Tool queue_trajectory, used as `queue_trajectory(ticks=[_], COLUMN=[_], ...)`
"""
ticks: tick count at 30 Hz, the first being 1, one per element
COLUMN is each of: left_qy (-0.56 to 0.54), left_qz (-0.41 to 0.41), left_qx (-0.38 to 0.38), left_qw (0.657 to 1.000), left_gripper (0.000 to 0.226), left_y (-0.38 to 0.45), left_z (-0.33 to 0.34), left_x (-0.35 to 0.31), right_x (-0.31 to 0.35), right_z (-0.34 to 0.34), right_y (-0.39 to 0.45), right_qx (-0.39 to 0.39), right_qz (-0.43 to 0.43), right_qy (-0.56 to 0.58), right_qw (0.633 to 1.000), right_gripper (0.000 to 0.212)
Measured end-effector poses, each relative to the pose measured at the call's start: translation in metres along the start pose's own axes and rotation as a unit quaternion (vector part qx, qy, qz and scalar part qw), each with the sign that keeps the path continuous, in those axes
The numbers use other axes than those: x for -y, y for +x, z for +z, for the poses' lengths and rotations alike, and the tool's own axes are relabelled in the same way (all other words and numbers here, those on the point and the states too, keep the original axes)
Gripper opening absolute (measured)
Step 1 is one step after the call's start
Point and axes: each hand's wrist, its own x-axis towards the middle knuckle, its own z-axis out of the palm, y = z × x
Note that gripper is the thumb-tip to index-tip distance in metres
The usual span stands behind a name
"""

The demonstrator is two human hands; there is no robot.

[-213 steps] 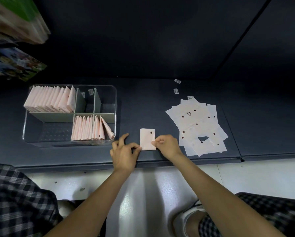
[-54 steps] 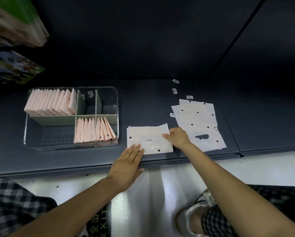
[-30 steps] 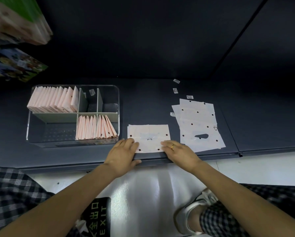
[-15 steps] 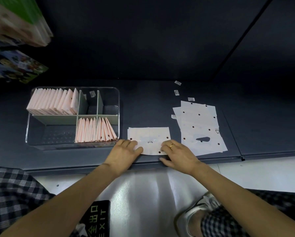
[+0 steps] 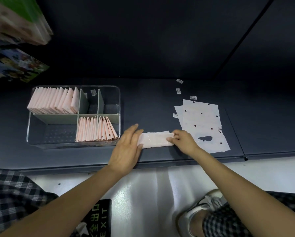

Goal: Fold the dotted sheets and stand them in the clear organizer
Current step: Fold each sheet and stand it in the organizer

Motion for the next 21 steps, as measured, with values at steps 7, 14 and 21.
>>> queue_trajectory(ticks=[7, 14, 21], left_qy=[0.157, 0.215, 0.232], left_qz=[0.024, 0.008, 0.012], left_qx=[0.187, 0.244, 0.238], left_qw=[0.969, 0.945, 0.943], left_gripper=[0.07, 0.076, 0.078], left_y=[-0.012, -0.018, -0.018], left_z=[0.032, 0.041, 0.04], left_x=[-0.003, 0.004, 0.009], right_x=[0.015, 0.017, 0.014], right_z=[0.004, 0.003, 0.02], right_y=[0.019, 0.022, 0.008], right_qx=[0.02, 0.005, -0.173], right_qz=[0.039, 0.026, 0.025], right_qy=[-0.094, -0.096, -0.132], right_qw=[0.995, 0.995, 0.976], right_gripper=[0.034, 0.016, 0.022])
